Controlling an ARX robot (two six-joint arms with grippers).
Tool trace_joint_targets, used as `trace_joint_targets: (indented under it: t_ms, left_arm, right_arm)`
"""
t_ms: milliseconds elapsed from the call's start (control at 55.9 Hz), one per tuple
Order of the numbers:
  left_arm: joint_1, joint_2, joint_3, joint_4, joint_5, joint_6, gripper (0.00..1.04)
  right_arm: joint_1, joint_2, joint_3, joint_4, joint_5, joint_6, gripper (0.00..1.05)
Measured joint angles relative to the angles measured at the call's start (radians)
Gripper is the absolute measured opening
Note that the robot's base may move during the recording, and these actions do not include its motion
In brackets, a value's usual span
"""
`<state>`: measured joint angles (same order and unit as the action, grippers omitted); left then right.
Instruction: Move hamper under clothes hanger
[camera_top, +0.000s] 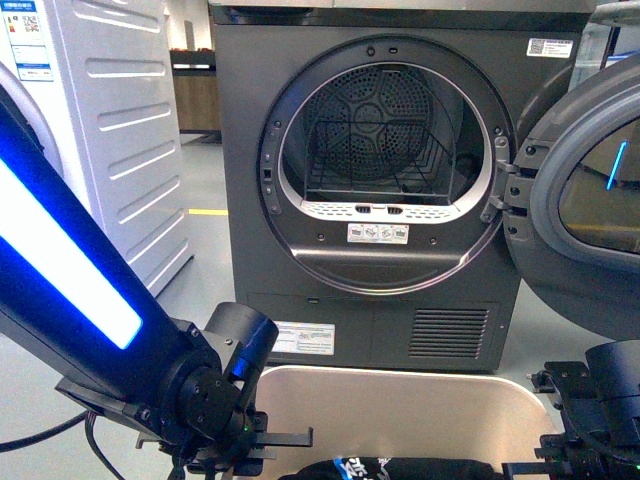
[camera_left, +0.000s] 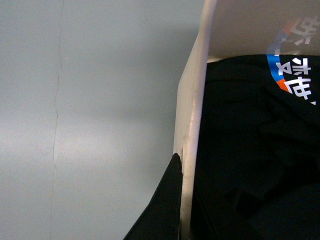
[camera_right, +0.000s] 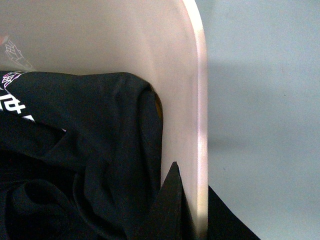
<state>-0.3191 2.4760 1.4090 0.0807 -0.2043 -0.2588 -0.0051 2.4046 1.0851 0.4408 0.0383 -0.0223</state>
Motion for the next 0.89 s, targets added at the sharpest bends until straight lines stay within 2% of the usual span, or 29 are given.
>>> trace_joint_targets:
  t_ms: [895]
  left_arm:
    - [-0.002, 0.000, -0.015, 0.011, -0.003, -0.006, 0.04]
  right_arm:
    - [-0.005, 0.000, -0.015, 0.022, -0.006, -0.001, 0.03]
